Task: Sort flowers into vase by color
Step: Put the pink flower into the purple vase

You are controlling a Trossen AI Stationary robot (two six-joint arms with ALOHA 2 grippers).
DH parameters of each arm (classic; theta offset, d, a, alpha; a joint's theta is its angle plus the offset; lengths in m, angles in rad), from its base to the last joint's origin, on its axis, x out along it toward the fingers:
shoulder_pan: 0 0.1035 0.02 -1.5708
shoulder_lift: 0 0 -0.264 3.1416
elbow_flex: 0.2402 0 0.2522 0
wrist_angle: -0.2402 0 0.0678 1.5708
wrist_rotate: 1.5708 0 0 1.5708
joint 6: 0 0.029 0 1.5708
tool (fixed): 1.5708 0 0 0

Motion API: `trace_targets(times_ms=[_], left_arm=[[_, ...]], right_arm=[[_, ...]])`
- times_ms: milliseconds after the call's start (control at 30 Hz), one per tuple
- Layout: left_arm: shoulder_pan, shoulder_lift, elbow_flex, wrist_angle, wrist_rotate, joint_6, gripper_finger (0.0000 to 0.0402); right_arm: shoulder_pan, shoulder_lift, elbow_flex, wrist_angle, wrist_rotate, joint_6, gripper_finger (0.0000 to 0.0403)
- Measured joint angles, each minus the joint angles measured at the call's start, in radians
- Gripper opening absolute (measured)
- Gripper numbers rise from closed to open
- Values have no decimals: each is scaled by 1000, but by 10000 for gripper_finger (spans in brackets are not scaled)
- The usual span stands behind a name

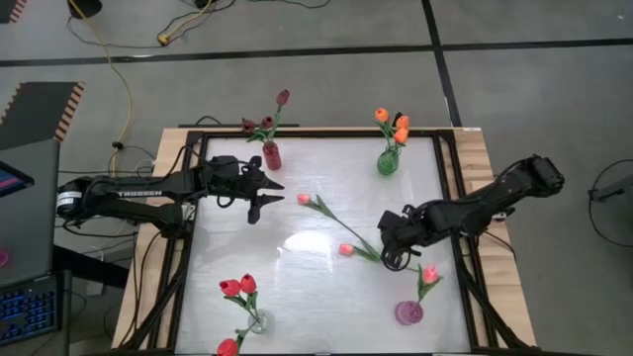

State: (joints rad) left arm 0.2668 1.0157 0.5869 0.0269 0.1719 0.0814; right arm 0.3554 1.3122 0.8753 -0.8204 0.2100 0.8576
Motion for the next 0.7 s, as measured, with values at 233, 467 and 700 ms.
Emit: trace_targets(times_ms=[233, 467, 700], left_arm=[[0, 0, 0, 0, 0, 0, 122], [0, 0, 0, -9, -1, 0, 122], [0, 0, 0, -14, -2, 0, 122]], right_arm=[[-40, 20, 0, 68, -33, -1, 195], [-25, 113, 0, 111, -121, 8, 195], [-16, 208, 0, 111, -210, 34, 195]])
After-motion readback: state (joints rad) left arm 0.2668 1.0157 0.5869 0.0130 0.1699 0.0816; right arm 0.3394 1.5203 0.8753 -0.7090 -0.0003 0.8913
